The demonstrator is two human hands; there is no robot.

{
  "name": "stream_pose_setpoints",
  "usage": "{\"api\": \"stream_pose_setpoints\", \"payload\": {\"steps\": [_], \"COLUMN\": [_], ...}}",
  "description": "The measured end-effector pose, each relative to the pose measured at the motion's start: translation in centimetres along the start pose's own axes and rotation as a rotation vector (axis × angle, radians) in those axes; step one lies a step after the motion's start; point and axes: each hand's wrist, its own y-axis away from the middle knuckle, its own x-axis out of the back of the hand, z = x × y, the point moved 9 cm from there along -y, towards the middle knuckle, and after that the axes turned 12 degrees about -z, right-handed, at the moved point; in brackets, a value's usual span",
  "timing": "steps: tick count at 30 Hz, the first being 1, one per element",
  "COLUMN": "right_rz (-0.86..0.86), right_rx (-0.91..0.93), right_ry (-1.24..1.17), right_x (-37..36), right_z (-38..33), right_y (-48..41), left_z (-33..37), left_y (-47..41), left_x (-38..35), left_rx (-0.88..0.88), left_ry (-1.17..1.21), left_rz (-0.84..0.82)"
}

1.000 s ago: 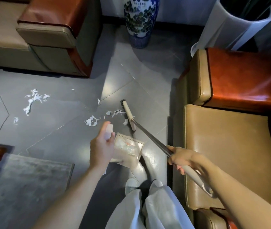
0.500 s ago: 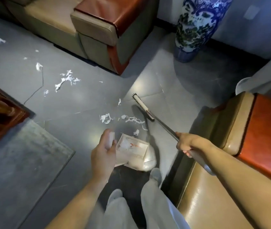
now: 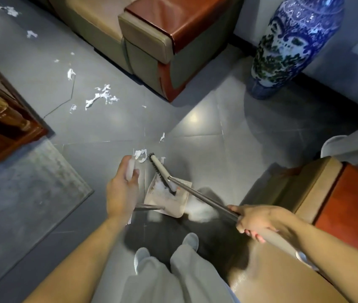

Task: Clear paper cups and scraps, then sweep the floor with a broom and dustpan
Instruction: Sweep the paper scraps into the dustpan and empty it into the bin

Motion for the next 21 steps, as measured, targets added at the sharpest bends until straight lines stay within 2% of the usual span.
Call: {"api": "stream_pose_setpoints", "payload": {"steps": [2, 5, 10, 18, 21], "right_rz": [0.025, 0.129, 0.176, 0.274, 0.215], "right_rx": [-0.003, 0.069, 0.164, 0.105, 0.054], "right_ry": [0.016, 0.253, 0.486, 0.82, 0.861], "right_x": [0.9, 2.2, 3.8, 3.4, 1.8], "right_z": [-1.8, -6.1, -14.6, -24.8, -25.3], "right_y": [0.5, 0.9, 0.5, -4.1, -6.1], "left_z": [-1.0, -1.9, -3.0, -7.0, -7.0], "left_y": [-0.2, -0.3, -2.0, -5.5, -7.5], "left_x": [1.3, 3.2, 5.8, 9.7, 10.5], "left_rx": [0.037, 0.056, 0.068, 0.151, 0.149], "left_ry": [0.04, 0.067, 0.062, 0.139, 0.204], "left_rz": [0.051, 0.099, 0.125, 0.183, 0.195]}}
